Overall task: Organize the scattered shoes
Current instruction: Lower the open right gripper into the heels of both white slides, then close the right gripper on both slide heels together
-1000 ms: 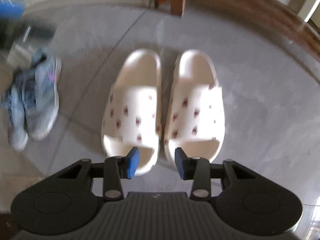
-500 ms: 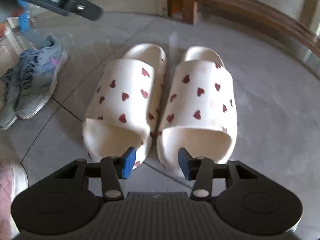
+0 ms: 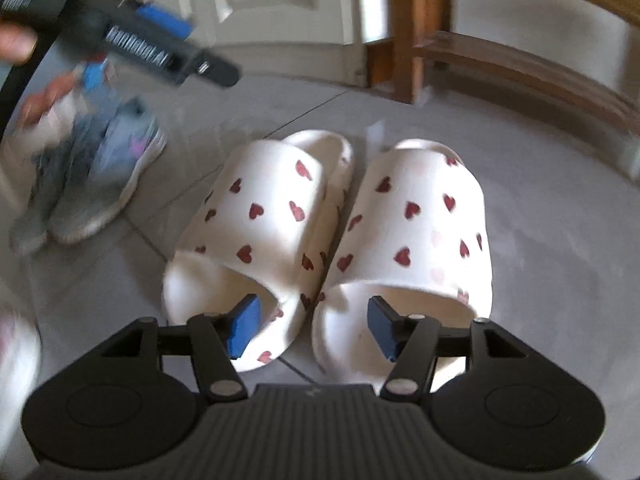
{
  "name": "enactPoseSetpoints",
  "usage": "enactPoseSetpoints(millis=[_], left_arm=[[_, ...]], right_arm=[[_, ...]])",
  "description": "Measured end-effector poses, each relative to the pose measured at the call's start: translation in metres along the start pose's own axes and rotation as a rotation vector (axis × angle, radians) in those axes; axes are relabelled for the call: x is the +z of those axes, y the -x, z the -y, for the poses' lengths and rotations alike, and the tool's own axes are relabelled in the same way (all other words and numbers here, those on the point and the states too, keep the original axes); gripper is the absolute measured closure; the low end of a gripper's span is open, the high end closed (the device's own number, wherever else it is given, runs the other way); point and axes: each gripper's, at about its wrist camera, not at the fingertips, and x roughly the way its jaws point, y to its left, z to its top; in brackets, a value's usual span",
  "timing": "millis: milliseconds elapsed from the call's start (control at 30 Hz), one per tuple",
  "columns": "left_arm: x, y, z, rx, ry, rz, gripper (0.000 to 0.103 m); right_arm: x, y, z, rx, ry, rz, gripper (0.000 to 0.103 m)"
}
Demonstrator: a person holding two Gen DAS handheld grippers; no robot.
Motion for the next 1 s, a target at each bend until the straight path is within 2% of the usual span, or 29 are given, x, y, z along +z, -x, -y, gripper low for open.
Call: enactPoseSetpoints(millis=[100,400,700,1000], left_arm=[[0.001,-0.003,0.005,-0.027,0.013,-0.017,0.008],[0.009,-0.018,0.014,-0.034,0.033,-0.073,0.008],[0.009,-0.019,0.020,-0.054,0.024,-0.072,0.008],[0.007,-0.021,0.020,-0.063,0.023,-0.079,0.007]], right_arm=[[-0.004,-0.001,-0.005,-0.022,-0.013,0.039,0.034],[0.001,-0.013,-0.014,-0.035,-0.030,0.066,0.033],[-0.003,-0.019,-0.028,-0.060,-0.011,0.089,0.030],[0.000,-0.027,-0.030,-0.065,-0.024,0.101,0.023]])
